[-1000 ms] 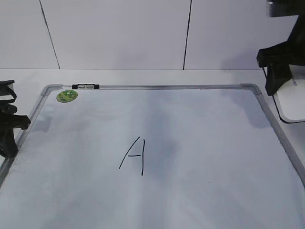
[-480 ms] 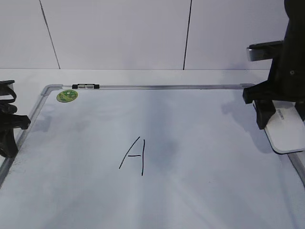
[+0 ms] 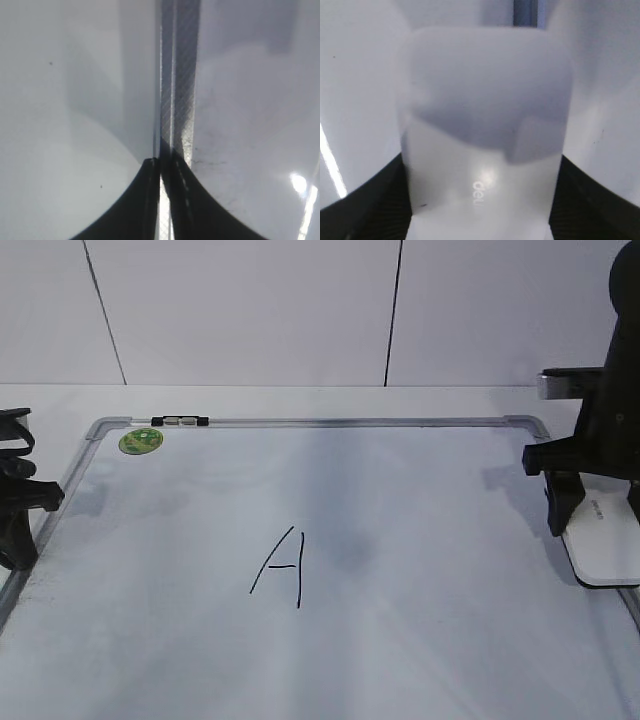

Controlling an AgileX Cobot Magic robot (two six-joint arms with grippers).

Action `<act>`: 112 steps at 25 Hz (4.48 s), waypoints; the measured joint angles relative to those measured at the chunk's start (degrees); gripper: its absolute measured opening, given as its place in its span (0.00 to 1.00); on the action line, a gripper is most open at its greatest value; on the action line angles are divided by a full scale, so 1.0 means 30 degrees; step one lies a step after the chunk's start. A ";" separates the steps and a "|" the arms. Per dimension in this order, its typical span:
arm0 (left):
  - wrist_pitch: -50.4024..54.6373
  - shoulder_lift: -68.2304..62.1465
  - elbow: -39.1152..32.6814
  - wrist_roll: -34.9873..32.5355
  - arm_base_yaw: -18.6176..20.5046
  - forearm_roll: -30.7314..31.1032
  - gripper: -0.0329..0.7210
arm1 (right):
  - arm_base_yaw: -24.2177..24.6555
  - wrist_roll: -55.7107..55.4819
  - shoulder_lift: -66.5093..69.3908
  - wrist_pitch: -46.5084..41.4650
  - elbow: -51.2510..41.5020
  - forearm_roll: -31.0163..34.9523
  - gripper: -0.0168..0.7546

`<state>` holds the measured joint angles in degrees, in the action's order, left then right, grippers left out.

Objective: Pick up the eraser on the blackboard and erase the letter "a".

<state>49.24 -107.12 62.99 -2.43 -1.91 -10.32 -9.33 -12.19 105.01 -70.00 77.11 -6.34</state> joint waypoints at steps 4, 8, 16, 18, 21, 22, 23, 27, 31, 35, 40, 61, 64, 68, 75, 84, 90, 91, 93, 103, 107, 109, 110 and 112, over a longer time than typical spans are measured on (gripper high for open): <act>-0.0033 0.0000 0.0000 0.0000 0.0000 -0.0032 0.10 | 0.0117 0.0367 0.0727 0.0031 0.0000 0.0326 0.72; -0.0033 0.0000 0.0000 0.0000 0.0000 -0.0032 0.10 | 0.0131 0.0864 0.1540 0.0155 0.0000 0.0918 0.72; -0.0033 0.0000 0.0000 0.0000 0.0000 -0.0032 0.10 | 0.0131 0.1112 0.1812 0.0227 0.0000 0.1035 0.72; -0.0033 0.0000 0.0000 0.0000 0.0000 -0.0032 0.10 | 0.0131 0.1112 0.1812 0.0227 0.0000 0.1035 0.72; -0.0033 0.0000 0.0000 0.0000 0.0000 -0.0032 0.10 | 0.0131 0.1112 0.1820 0.0227 0.0000 0.1035 0.72; -0.0033 0.0000 0.0000 0.0000 0.0000 -0.0032 0.10 | 0.0131 0.1112 0.1820 0.0227 0.0000 0.1035 0.72; -0.0033 0.0000 0.0000 0.0000 0.0000 -0.0032 0.10 | 0.0131 0.1112 0.1820 0.0227 0.0000 0.1035 0.72; -0.0033 0.0000 0.0000 0.0000 0.0000 -0.0078 0.10 | 0.0131 0.1146 0.1820 0.0227 0.0000 0.1035 0.72; -0.0033 0.0000 0.0000 0.0000 0.0000 -0.0092 0.10 | 0.0131 0.1146 0.1820 0.0269 0.0000 0.1035 0.72; -0.0033 0.0000 0.0000 0.0000 0.0000 -0.0123 0.10 | 0.0131 0.1146 0.1820 0.0305 0.0000 0.0947 0.72; -0.0033 0.0000 0.0000 0.0000 0.0000 -0.0166 0.10 | 0.0131 0.1146 0.1852 0.0305 0.0000 0.0088 0.72; -0.0033 0.0000 0.0000 0.0000 0.0000 -0.0166 0.10 | 0.0131 0.1181 0.1892 0.0653 0.0000 -0.0042 0.79; -0.0033 0.0000 0.0000 0.0000 0.0000 -0.0166 0.10 | 0.0131 0.1181 0.1892 0.0521 0.0000 -0.0142 0.79; -0.0067 0.0000 0.0000 0.0000 0.0000 -0.0166 0.10 | 0.0131 0.1181 0.1892 0.0478 0.0069 -0.0235 0.79; -0.0067 0.0000 0.0000 -0.0034 0.0000 -0.0166 0.10 | 0.0131 0.1181 0.1892 0.0301 0.1936 -0.0330 0.79; -0.0067 0.0000 0.0000 -0.0034 0.0000 -0.0166 0.11 | 0.0131 0.1181 0.0233 0.0143 0.2765 -0.0297 0.79; -0.0101 0.0000 0.0000 -0.0034 0.0000 -0.0166 0.11 | 0.0131 0.1181 -0.2303 0.0005 0.2765 0.0213 0.79; -0.0101 0.0000 0.0000 -0.0034 0.0000 -0.0166 0.11 | 0.0131 0.1181 -0.2726 -0.0012 0.2765 0.0339 0.79; -0.0101 0.0000 0.0000 -0.0034 0.0000 -0.0166 0.12 | 0.0131 0.1181 -0.3487 -0.0061 0.2765 0.0550 0.79; -0.0136 0.0000 0.0000 -0.0034 0.0034 -0.0131 0.22 | 0.0131 0.1181 -0.4972 -0.0229 0.2568 0.1022 0.79; -0.0136 0.0000 0.0000 -0.0034 0.0071 0.0134 0.33 | 0.0131 0.1181 -0.4972 -0.0260 0.2163 0.1053 0.79; -0.0136 0.0000 0.0000 0.0057 0.0071 0.0268 0.36 | 0.0131 0.1181 -0.4972 -0.0274 0.1991 0.1053 0.79; -0.0136 0.0085 0.0000 0.0135 0.0071 0.0370 0.37 | 0.0131 0.1181 -0.4972 -0.0274 0.1982 0.1053 0.79; -0.0164 0.0208 -0.0064 0.0414 0.0071 0.0413 0.38 | 0.0131 0.1181 -0.4972 -0.0307 0.1982 0.1053 0.79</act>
<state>48.75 -106.50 62.79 -1.19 -1.70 -9.08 -8.93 -8.65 90.09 -70.92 83.06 -3.18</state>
